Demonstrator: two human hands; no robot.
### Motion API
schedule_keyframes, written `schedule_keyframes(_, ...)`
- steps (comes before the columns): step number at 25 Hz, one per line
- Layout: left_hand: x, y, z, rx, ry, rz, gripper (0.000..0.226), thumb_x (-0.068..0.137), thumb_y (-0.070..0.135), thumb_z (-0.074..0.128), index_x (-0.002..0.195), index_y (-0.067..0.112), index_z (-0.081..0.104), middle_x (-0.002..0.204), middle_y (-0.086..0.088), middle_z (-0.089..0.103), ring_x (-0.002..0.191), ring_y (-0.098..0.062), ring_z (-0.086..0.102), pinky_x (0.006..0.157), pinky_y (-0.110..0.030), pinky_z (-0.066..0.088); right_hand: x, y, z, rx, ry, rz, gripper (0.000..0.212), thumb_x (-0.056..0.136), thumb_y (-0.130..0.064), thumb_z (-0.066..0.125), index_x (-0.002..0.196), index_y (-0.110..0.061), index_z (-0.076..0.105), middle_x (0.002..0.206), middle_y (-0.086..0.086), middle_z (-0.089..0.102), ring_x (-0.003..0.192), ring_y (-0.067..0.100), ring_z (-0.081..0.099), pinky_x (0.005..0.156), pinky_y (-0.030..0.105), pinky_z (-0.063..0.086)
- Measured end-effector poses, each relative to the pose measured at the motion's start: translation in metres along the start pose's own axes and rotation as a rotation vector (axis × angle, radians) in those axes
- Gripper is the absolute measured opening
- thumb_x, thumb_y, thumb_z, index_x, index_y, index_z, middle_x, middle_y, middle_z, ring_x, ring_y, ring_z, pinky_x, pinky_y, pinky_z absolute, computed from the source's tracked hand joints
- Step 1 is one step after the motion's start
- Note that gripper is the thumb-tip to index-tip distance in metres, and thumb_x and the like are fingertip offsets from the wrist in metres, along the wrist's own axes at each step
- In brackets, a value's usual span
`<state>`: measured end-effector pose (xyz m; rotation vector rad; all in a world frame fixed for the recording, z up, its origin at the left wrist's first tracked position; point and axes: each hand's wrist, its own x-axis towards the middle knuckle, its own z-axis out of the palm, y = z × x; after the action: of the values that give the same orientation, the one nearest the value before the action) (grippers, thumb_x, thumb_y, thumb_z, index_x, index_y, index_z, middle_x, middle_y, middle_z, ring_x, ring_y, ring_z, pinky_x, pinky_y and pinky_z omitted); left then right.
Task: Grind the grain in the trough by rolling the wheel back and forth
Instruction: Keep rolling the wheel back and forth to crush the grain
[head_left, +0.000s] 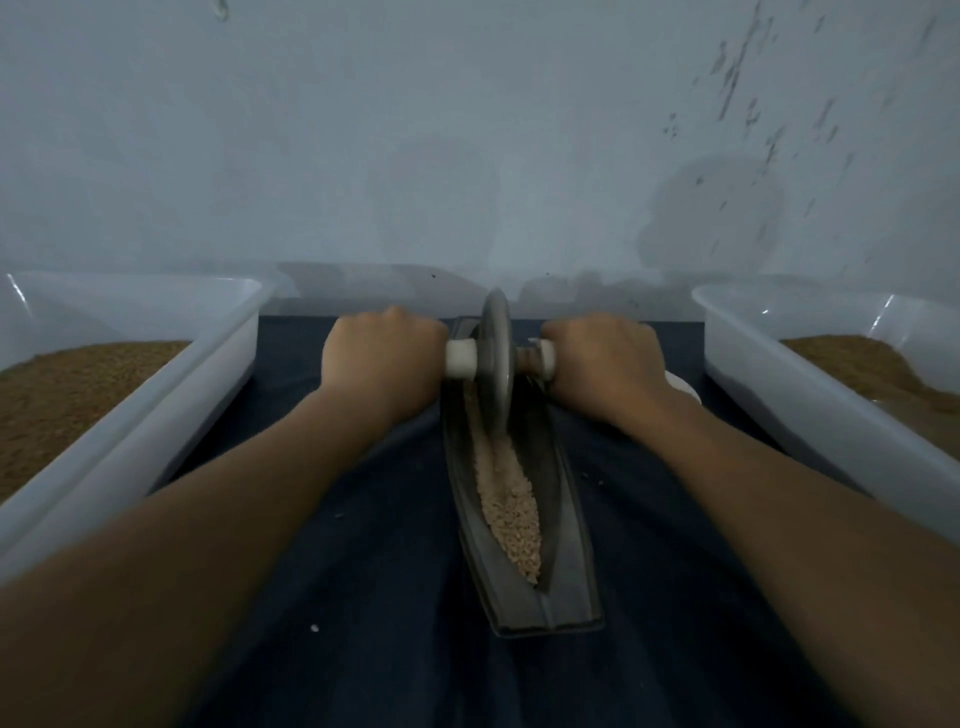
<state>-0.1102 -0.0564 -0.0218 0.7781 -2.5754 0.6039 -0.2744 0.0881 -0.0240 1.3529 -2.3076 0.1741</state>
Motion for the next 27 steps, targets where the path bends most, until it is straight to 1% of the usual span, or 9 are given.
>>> schedule_keyframes(4,-0.003,0.0,-0.013,0.011,-0.006,0.048,0.008,0.088,0.03,0.061,0.095,0.025,0.061,0.078,0.001,0.054,0.068,-0.023,0.057,0.057,-0.033,0.038,-0.015,0.003,-0.001,0.022,0.006,0.024,0.023,0.083,-0.041,0.064,0.073,-0.032,0.045,0.071,-0.007,0.053,0.067,0.024,0.056,0.056,0.03,0.036)
schedule_keyframes(7,-0.057,0.001,-0.017,-0.012,0.18,0.16,0.044,0.065,0.032,0.076,0.074,0.025,0.034,0.058,0.008,0.023,0.046,-0.015,0.022,0.045,-0.023,0.014,-0.068,0.004,-0.006,-0.091,0.173,-0.078,0.042,0.069,-0.037,0.068,0.065,-0.034,0.026,0.056,-0.012,0.035,0.047,0.008,0.029,0.046,0.021,0.013)
schedule_keyframes(10,-0.057,-0.007,-0.012,-0.039,0.237,0.183,0.052,0.054,0.032,0.075,0.074,0.027,0.027,0.058,0.01,0.012,0.048,-0.008,-0.001,0.05,-0.019,0.002,-0.068,0.01,-0.012,-0.178,0.216,-0.125,0.046,0.063,-0.041,0.07,0.067,-0.035,0.024,0.054,-0.012,0.03,0.045,0.004,0.018,0.047,0.019,0.006)
schedule_keyframes(14,-0.008,-0.002,0.009,-0.016,0.065,0.006,0.012,0.084,0.03,0.062,0.085,0.022,0.053,0.067,0.002,0.042,0.055,-0.022,0.044,0.05,-0.032,0.031,-0.011,-0.002,-0.003,-0.091,0.08,-0.03,0.02,0.084,-0.043,0.066,0.08,-0.029,0.053,0.069,-0.003,0.051,0.065,0.026,0.056,0.054,0.028,0.033)
schedule_keyframes(17,0.006,-0.007,0.008,-0.107,-0.051,-0.045,0.011,0.089,0.031,0.059,0.097,0.024,0.061,0.084,-0.003,0.058,0.077,-0.03,0.062,0.06,-0.035,0.04,0.016,-0.007,-0.013,-0.083,-0.007,-0.057,0.015,0.086,-0.042,0.062,0.084,-0.028,0.059,0.084,0.002,0.064,0.075,0.028,0.06,0.059,0.031,0.038)
schedule_keyframes(19,-0.02,-0.006,0.005,-0.114,0.03,-0.039,0.014,0.083,0.034,0.063,0.086,0.025,0.052,0.069,0.003,0.045,0.062,-0.026,0.054,0.054,-0.033,0.035,-0.005,-0.005,-0.02,-0.096,0.001,-0.114,0.019,0.085,-0.041,0.063,0.076,-0.031,0.05,0.073,-0.004,0.055,0.069,0.025,0.057,0.056,0.03,0.039)
schedule_keyframes(21,-0.054,-0.004,-0.001,-0.049,0.163,0.072,0.039,0.067,0.035,0.074,0.073,0.028,0.036,0.058,0.009,0.019,0.044,-0.016,0.022,0.044,-0.025,0.016,-0.043,-0.001,-0.019,-0.109,0.068,-0.135,0.034,0.076,-0.038,0.066,0.068,-0.034,0.033,0.064,-0.01,0.043,0.058,0.019,0.048,0.048,0.024,0.024)
schedule_keyframes(23,-0.066,-0.004,-0.01,-0.015,0.29,0.172,0.054,0.052,0.032,0.077,0.071,0.028,0.027,0.058,0.01,0.007,0.047,-0.01,0.0,0.048,-0.02,0.003,-0.075,0.004,-0.019,-0.117,0.151,-0.129,0.045,0.065,-0.037,0.066,0.063,-0.034,0.022,0.058,-0.011,0.038,0.048,0.009,0.032,0.046,0.021,0.01)
schedule_keyframes(27,-0.042,0.0,0.004,0.031,0.108,0.077,0.032,0.071,0.03,0.07,0.074,0.027,0.039,0.058,0.007,0.021,0.044,-0.016,0.022,0.045,-0.026,0.017,-0.052,0.003,-0.007,-0.117,0.168,-0.087,0.039,0.066,-0.035,0.071,0.065,-0.032,0.032,0.056,-0.012,0.038,0.045,0.008,0.032,0.046,0.02,0.018)
